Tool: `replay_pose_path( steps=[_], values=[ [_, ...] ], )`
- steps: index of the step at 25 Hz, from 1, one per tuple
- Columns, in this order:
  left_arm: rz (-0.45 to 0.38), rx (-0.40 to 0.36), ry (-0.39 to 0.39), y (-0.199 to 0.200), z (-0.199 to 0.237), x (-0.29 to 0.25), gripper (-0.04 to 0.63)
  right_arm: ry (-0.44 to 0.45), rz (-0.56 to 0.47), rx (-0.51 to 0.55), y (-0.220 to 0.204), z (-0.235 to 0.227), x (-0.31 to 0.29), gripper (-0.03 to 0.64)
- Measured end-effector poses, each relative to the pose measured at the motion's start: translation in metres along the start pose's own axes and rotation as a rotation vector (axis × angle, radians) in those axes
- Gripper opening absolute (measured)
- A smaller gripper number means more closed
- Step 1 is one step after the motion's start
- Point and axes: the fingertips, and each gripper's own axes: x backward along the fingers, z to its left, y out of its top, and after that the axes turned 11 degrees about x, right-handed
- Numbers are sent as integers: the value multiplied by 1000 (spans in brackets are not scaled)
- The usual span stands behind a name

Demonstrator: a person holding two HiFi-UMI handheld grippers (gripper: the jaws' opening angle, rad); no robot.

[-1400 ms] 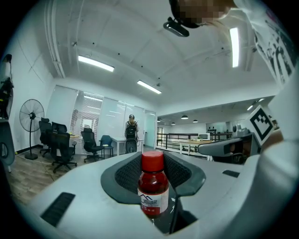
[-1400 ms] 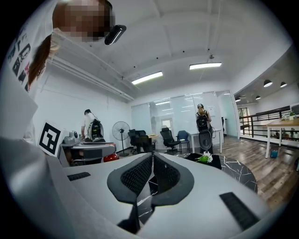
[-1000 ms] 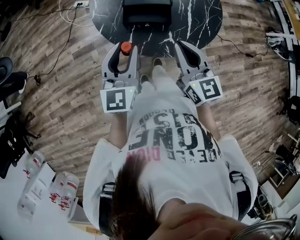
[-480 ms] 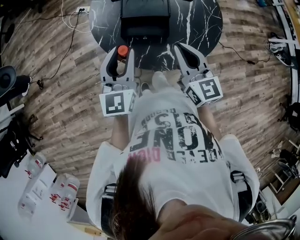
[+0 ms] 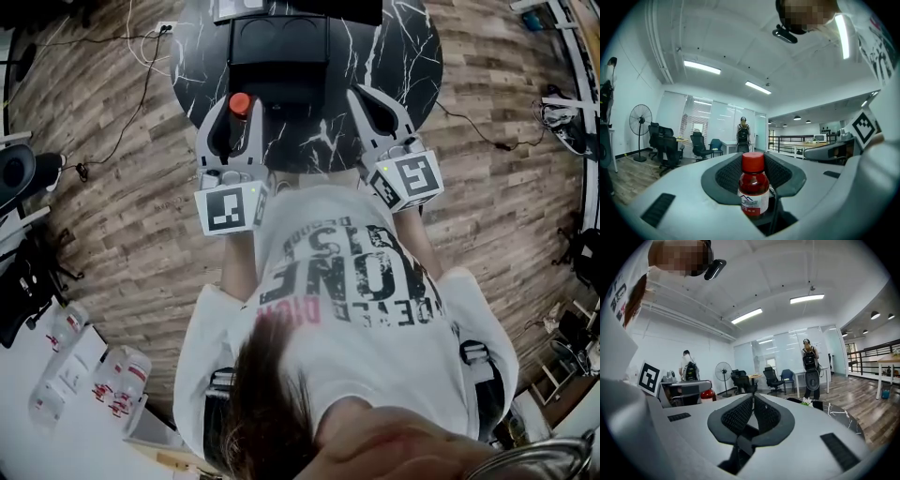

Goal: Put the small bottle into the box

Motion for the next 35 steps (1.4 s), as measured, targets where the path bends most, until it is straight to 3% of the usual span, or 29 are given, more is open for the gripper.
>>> replay_pose_path(
  steps=[15,23,27,35],
  values=[
    [41,-16,6,-4,6,-43,143,13,38,-56,-18,-32,-38,9],
    [54,6,-116,4,16,-60,143,-94,63,-73,-14,-34,-46,9],
    [110,-12,-143,1,29,-63,143,-147,64,-81,-14,-27,-48,9],
    [127,-1,-209,-2,48,-64,143,-240,79,-82,-14,-14,-46,9]
  ],
)
